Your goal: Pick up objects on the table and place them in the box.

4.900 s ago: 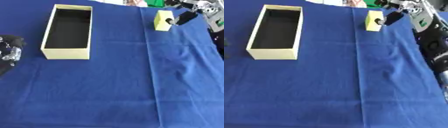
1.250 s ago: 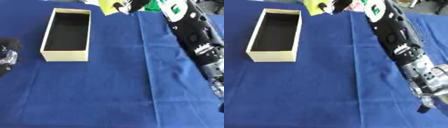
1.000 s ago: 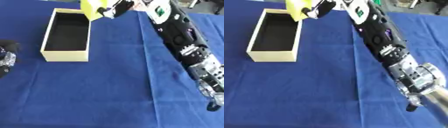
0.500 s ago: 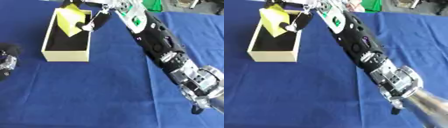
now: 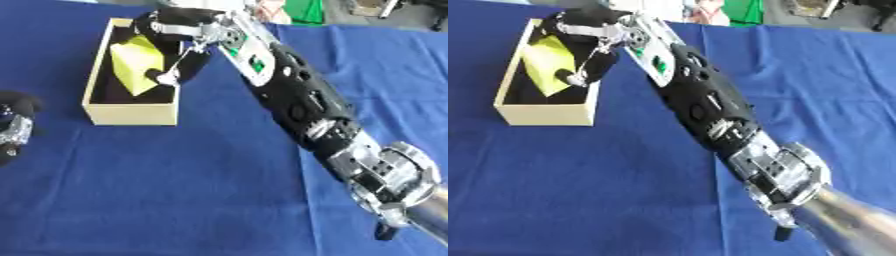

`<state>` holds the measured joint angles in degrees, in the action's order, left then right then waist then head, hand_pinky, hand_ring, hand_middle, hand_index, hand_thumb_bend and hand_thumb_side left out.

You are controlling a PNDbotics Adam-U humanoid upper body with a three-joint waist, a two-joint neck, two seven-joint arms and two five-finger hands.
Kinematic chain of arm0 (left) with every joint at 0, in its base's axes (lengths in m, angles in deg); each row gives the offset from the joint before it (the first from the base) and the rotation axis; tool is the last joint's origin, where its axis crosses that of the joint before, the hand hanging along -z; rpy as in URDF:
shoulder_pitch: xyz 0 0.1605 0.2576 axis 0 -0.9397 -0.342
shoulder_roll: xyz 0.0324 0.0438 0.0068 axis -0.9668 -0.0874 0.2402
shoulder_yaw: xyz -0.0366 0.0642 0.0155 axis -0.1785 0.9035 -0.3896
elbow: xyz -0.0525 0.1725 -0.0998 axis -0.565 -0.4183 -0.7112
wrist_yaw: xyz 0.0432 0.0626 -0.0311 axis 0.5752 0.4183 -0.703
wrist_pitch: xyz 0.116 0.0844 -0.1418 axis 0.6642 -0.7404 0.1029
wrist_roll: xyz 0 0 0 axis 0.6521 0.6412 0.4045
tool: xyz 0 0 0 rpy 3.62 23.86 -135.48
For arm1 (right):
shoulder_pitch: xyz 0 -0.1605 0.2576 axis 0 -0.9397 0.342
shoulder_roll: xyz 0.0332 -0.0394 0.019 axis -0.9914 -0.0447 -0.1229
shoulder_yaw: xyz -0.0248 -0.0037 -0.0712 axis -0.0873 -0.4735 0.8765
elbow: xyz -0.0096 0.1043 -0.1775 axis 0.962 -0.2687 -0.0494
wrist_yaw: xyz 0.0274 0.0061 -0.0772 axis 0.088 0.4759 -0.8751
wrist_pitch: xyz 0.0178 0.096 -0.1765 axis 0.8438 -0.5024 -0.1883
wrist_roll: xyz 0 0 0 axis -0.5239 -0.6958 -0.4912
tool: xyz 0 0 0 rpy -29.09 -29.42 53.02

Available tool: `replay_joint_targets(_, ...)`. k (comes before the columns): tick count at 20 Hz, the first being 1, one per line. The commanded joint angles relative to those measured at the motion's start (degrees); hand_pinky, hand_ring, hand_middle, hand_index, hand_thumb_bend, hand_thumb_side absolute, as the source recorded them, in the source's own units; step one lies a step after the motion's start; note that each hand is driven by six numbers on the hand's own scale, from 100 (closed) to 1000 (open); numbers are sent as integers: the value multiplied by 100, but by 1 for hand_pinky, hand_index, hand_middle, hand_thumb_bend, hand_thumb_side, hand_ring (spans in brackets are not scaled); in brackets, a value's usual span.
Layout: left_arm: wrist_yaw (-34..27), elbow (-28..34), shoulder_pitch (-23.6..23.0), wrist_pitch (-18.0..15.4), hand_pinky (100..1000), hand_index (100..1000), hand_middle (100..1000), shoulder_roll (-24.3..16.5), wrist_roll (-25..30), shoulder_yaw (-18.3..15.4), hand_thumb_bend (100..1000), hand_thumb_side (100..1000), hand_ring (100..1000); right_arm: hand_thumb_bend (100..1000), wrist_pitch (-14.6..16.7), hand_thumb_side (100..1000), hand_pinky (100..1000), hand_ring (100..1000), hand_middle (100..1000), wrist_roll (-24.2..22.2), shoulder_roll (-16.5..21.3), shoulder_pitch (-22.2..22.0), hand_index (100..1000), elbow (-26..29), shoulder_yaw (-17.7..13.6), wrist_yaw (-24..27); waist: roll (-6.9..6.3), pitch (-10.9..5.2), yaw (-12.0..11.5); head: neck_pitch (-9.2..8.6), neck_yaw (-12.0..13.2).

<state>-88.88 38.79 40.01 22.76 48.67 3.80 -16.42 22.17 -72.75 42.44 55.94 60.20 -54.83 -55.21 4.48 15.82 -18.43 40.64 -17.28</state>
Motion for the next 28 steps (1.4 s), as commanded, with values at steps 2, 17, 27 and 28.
replay_joint_targets(2, 44, 81, 59, -9, 472, 636, 591, -40, 32, 4, 100, 248, 702, 308, 75, 242, 890, 932, 952, 136, 56, 90, 957, 40, -16, -27, -72, -105, 16, -72, -5)
replay_joint_targets(17, 1, 89, 34, -10, 473, 637, 600, -107, -68, -73, 100, 249, 706, 204, -238, 215, 858, 902, 895, 728, 737, 37, 944, 444, -292, 711, -74, -132, 279, -67, 159)
replay_joint_targets(27, 9, 95, -50, -21, 474, 638, 602, -178, -206, -202, 100, 249, 708, 105, -799, 235, 827, 887, 857, 1418, 1967, -919, 936, 1021, -823, 1959, -100, -140, 694, -62, 502)
replay_joint_targets(28, 11, 96, -54, -23, 474, 638, 602, -181, -215, -212, 100, 249, 709, 100, -886, 236, 824, 886, 855, 1545, 2074, -1055, 934, 1054, -914, 2170, -110, -135, 732, -62, 518)
